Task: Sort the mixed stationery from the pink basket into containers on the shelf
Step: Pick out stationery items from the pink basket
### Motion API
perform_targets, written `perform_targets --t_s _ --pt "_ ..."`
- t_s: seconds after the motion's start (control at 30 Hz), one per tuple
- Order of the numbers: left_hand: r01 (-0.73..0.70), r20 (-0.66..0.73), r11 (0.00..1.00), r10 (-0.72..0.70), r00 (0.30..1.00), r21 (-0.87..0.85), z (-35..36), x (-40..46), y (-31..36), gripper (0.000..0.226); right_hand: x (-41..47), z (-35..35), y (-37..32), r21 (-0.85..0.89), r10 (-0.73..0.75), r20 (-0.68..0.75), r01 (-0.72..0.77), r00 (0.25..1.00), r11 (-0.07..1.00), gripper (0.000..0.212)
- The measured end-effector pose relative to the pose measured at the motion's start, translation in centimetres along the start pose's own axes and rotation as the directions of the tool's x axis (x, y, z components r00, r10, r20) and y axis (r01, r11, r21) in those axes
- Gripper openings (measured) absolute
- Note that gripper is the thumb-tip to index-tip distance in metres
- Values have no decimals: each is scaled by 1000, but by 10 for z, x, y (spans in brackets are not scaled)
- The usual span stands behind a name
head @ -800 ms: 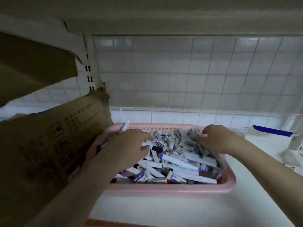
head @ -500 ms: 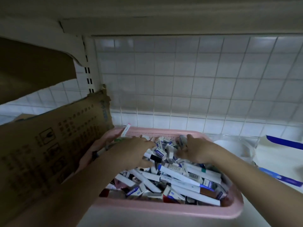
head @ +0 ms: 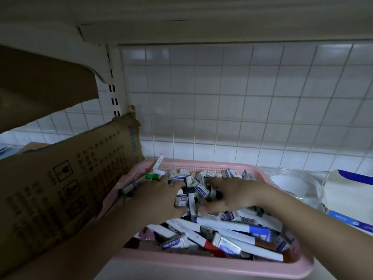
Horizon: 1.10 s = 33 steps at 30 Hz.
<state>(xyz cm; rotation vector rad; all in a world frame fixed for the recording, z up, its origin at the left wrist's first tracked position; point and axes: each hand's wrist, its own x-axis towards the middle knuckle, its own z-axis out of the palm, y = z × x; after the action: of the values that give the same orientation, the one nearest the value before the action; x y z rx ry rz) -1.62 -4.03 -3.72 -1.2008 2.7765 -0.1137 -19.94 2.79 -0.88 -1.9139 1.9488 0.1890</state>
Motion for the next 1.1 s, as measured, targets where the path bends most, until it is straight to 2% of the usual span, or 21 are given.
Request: perform_targets --t_s 0.1,0.23,0.33,0.47,0.5,0.53,0.6,0.67,0.77,0.83,0.87,0.93,1.0,1.1 --pt "-60 33 990 64 997 -125 -6 -1 -5 58 3 -1 3 -79 8 -9 -8 1000 997 91" --pt "-83 -18 946 81 997 -313 -3 -8 -8 49 2 6 9 -200 18 -59 -29 998 979 83" --pt "-170 -217 885 81 973 -433 5 -7 -8 17 5 12 9 -181 -20 -48 11 999 983 84" --pt "-197 -383 795 -47 923 -573 9 1 -12 21 1 18 11 -124 -78 -161 59 984 991 73" --pt "-174 -401 785 -102 910 -594 8 3 -11 15 0 20 11 -119 -96 -205 73 974 990 70" --pt "-145 -434 794 -160 887 -590 6 4 -11 9 -1 23 11 -134 -124 -257 91 958 987 66" --pt "-99 -493 807 -254 832 -583 1 6 -9 17 -2 27 10 -214 -183 -347 113 920 970 60" --pt "-64 -473 799 -288 833 -598 -4 4 -6 16 -1 26 11 -231 -192 -348 115 918 966 57" --pt "7 -317 848 -206 926 -530 -5 1 0 28 7 22 16 -142 -207 -294 171 933 975 49" --pt "-16 -237 867 -118 964 -499 -3 -3 4 21 11 25 18 -92 -196 -357 175 913 980 31" --pt "-11 -212 893 -95 973 -449 -1 -4 4 24 11 27 19 -73 -166 -400 149 901 986 25" --pt "28 -163 961 -75 984 -275 3 -6 3 47 9 30 24 -7 -110 -494 123 862 992 19" --pt "48 -105 984 -67 992 -171 3 -6 2 61 5 30 27 119 -51 -586 148 809 982 15" --pt "16 -54 973 -29 998 -231 -2 -5 1 47 4 24 29 284 27 -689 236 724 929 14"
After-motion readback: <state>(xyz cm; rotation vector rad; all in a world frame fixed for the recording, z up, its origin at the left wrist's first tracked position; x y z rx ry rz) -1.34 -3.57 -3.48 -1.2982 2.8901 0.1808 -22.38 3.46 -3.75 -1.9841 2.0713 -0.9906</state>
